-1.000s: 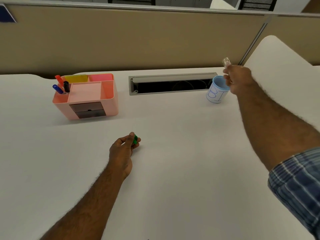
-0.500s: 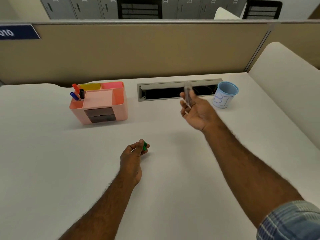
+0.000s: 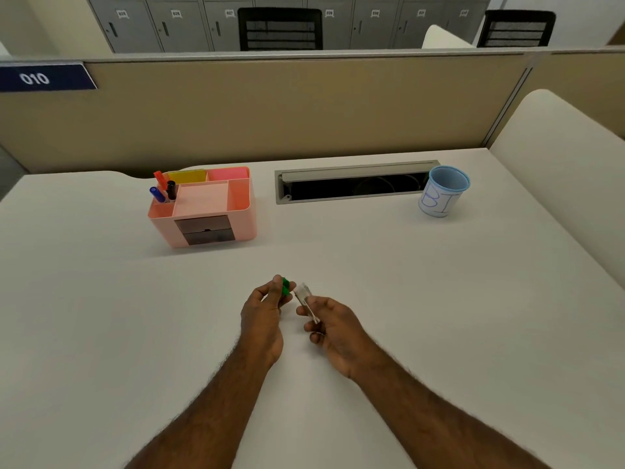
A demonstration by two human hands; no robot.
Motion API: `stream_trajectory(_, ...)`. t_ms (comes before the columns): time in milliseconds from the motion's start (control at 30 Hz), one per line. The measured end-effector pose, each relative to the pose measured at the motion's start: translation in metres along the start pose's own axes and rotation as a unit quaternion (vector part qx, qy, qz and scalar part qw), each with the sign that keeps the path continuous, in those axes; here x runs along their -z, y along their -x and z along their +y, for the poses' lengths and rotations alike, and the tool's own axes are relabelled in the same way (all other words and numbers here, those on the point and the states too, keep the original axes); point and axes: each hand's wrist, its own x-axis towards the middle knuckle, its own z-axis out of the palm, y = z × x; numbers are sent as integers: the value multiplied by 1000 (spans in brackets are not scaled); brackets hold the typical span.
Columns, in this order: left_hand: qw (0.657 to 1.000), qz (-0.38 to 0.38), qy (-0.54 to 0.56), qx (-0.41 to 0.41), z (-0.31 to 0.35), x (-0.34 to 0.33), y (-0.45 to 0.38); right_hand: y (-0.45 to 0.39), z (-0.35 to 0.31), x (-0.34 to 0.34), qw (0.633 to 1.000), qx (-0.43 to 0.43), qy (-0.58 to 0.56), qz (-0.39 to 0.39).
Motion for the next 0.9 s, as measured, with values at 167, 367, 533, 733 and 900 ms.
stream_trajectory(167,1000,-1,9,-8,-1,-2,3,6,5,-3,998,24,52,10)
stream_trajectory(367,1000,-13,-11,-13,-5,2,0,5,5,-7,997,42,70,17)
stream_trajectory(533,998,-31,-46,-26,-9,5,-1,2,2,-9,994,63,83,25)
stream_trajectory(733,995,-46,-73,-45,-4,5,2,1,0,-11,995,63,73,28)
stream_trajectory(900,993,-79,-83,-40,-4,7,0,3,-2,-10,1000,26,-9,9)
